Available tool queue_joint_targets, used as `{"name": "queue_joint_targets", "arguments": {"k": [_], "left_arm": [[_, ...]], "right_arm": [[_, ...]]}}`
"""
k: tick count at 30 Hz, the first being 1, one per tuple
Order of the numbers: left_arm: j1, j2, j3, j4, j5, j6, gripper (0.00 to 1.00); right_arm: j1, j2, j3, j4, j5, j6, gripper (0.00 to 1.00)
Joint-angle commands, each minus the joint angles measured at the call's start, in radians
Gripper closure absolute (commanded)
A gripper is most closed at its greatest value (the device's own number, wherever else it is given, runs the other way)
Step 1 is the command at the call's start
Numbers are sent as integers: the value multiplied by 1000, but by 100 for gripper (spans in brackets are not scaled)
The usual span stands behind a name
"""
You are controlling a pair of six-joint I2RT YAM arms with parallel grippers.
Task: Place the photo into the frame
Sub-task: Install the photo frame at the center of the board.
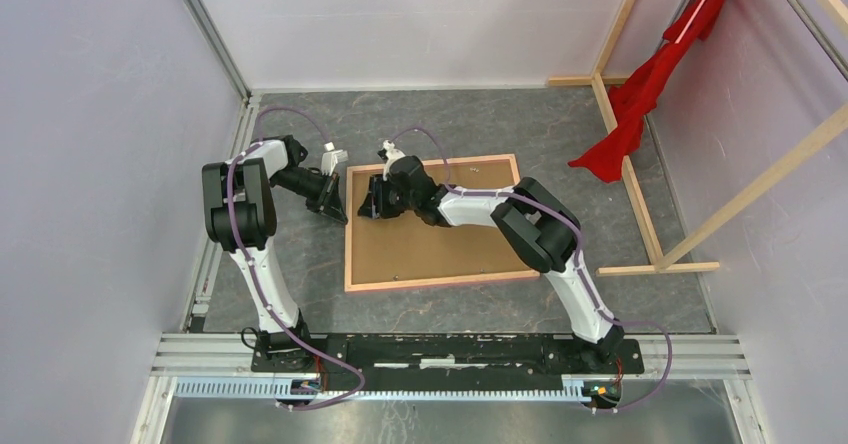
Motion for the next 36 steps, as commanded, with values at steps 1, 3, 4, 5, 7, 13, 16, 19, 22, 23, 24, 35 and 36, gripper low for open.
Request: {"name": "queue_joint_targets", "arguments": {"k": [1,3,4,5,7,13,16,19,22,23,24,35,36], "left_arm": [[-6,-11,-15,91,-48,1,91],[-5,-12,-15,91,-49,2,91],[-6,-12,-15,92,-50,3,91],[-5,-12,-14,92,-51,3,92],[-6,-12,-14,91,-52,4,92],[-5,-11,-15,91,-54,7,92],[-5,-11,-14,91,-52,9,93],[-6,-9,-16,92,-52,9,93],[-6,-7,-16,91,-54,10,93],[-5,-8,-15,91,-54,10,93],[-5,-8,-16,90,-54,12,93],[-6,-6,-10,90,-59,13,93],[-6,-6,-10,90,-59,13,94]], "right_arm": [[7,39,61,-1,1,12,58],[8,49,73,-3,-1,15,58],[7,54,78,-4,-3,19,58],[8,60,85,-5,-7,23,58],[6,68,96,-9,-10,25,58],[8,81,117,-20,-12,32,58],[8,85,119,-14,-15,36,58],[7,91,123,-16,-15,39,58],[7,96,123,-11,-16,44,59],[7,99,125,-10,-18,48,58],[7,101,125,-9,-18,50,59],[12,113,119,9,-28,72,60],[13,115,121,10,-30,75,60]]}}
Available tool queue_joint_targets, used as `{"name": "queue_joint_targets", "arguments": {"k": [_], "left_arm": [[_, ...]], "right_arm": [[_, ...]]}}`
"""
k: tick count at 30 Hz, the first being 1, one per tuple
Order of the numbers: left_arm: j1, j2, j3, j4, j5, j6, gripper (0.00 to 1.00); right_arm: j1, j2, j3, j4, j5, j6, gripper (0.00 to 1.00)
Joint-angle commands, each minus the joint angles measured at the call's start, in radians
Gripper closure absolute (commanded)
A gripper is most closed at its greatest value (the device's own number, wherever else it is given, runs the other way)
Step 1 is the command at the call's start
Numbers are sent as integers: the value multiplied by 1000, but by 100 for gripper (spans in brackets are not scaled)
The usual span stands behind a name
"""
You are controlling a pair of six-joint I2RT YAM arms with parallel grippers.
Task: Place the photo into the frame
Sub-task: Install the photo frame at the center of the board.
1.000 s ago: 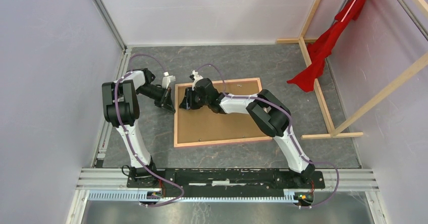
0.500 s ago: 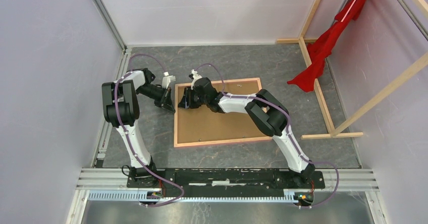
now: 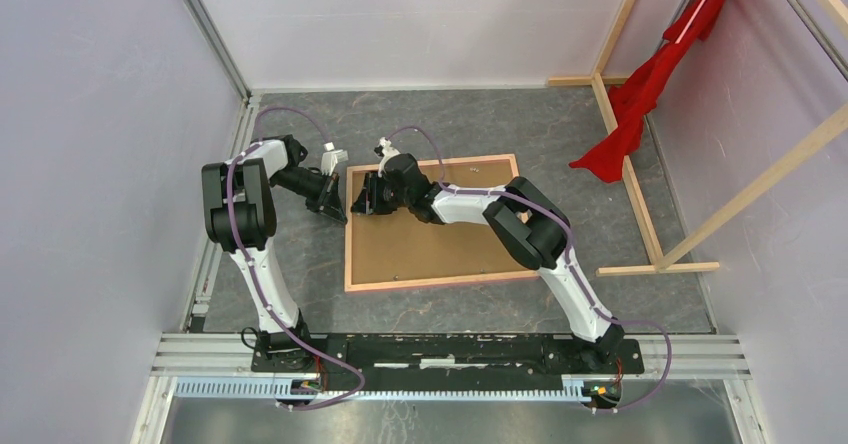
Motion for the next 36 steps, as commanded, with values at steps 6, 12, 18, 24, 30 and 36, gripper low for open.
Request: {"name": "queue_joint_targets", "arguments": {"k": [6,12,18,24,30,36], "left_arm": [[-6,-2,-9,91,-51,15,94],[-5,-1,-8,90,-52,15,94],[-5,1,-6,91,-52,14,94],[-7,1,-4,91,-50,15,94],[-7,-1,-4,90,-48,15,94],[-7,-2,-3,91,-49,15,94]], "right_arm": [[10,55,34,12,-35,23,61],[11,72,49,22,-70,38,62],[10,82,53,50,-127,70,63],[9,77,53,63,-162,83,63],[9,68,53,60,-174,81,64],[4,65,103,25,-181,55,62]]}}
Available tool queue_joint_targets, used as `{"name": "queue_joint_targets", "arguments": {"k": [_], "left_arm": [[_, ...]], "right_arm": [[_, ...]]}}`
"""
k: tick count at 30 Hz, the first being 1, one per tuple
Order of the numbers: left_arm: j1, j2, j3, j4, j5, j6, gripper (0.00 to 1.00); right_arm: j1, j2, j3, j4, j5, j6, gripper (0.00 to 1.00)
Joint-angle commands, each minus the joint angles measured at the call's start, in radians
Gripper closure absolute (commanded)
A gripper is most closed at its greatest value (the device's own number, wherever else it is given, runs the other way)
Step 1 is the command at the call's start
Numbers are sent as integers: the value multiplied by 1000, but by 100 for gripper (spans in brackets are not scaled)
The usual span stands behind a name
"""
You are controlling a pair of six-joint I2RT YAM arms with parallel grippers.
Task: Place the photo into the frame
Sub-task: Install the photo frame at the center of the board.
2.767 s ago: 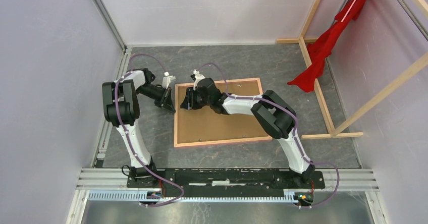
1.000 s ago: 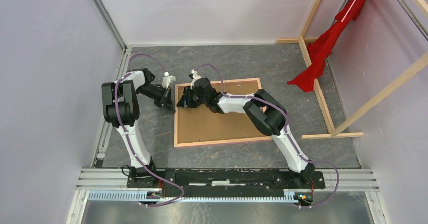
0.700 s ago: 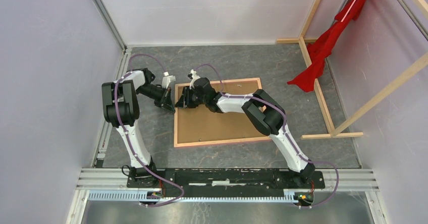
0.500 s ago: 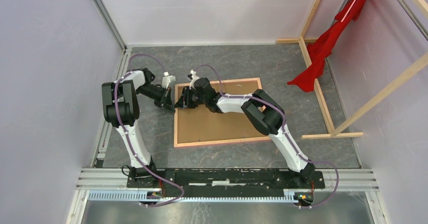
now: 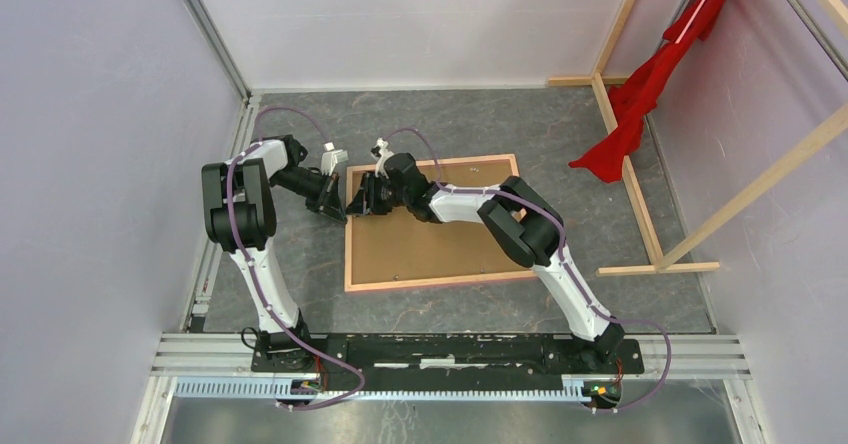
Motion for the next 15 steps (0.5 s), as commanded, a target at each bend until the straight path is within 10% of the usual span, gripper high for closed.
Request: {"name": "queue_joint_targets", "arguments": {"k": [1,15], "left_arm": [[-7,-3,-4,92,-50,14,94],[-5,-36,14,17,-111,106,93]], "right_arm": [[12,6,75,-54,-65,-21,62],[-165,-285,-118,-101,5,-155,32]]}}
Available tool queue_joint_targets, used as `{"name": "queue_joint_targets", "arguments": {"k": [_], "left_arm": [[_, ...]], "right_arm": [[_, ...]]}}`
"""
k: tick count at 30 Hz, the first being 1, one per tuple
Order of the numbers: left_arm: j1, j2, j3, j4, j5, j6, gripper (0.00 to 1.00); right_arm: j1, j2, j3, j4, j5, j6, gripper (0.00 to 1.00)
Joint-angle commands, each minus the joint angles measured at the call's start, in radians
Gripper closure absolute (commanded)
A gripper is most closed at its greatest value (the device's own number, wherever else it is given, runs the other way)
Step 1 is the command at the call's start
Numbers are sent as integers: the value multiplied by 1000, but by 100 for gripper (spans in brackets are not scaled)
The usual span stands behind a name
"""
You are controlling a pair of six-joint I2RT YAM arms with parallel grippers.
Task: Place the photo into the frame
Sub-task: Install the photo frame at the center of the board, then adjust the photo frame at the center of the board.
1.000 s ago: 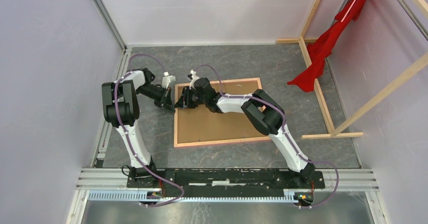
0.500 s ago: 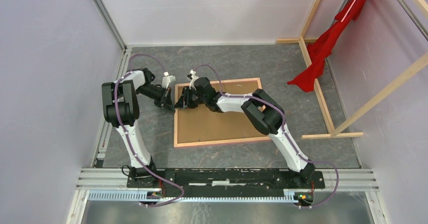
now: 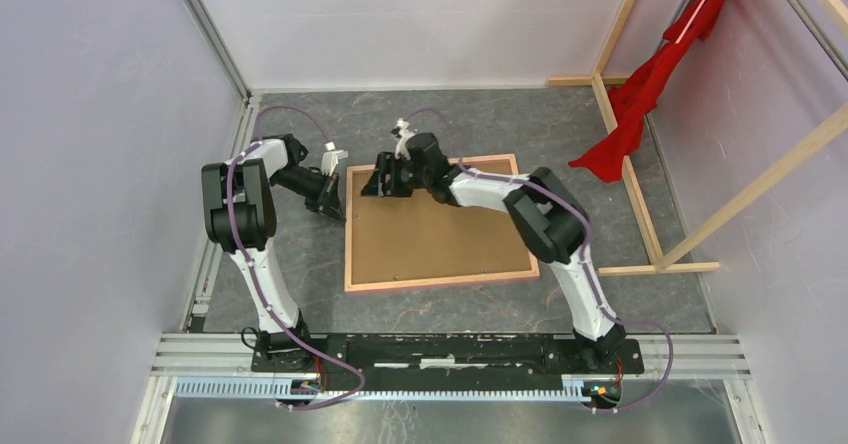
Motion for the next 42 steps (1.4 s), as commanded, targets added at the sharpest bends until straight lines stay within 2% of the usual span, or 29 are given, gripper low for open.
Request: {"name": "queue_joint_targets", "arguments": {"k": [1,6,12,15,20,24,28,31,35,38,42], "left_arm": [[-4,-40,1,27,-98,105,92],[-9,-89,-63,25,-142,180,90],[-36,-135,-160,76,-218,212,90],[-59,-168,-204,96,-232,225,90],[-99,-211,-260,114,-257,239,90],[-165,-245,-309,138,-294,239,89],[-225,-266,-342,156,-327,230,89],[-274,-270,-354,158,-337,221,89],[-379,-261,-357,159,-334,171,89],[-485,-253,-353,171,-336,113,84],[-612,-249,-337,150,-311,68,77]], "right_arm": [[-112,-272,-201,18,59,-90,29],[-272,-606,-564,-41,273,-221,11],[-415,-860,-835,-123,502,-297,2],[-476,-894,-920,-92,473,-283,2],[-491,-829,-923,-68,433,-270,2],[-491,-741,-876,-51,391,-260,2],[-489,-622,-780,-36,282,-230,2],[-453,-525,-715,6,268,-203,2],[-390,-325,-408,-91,247,-222,2],[-359,-166,-141,-188,216,-233,2],[-356,-48,62,-244,222,-250,2]]}}
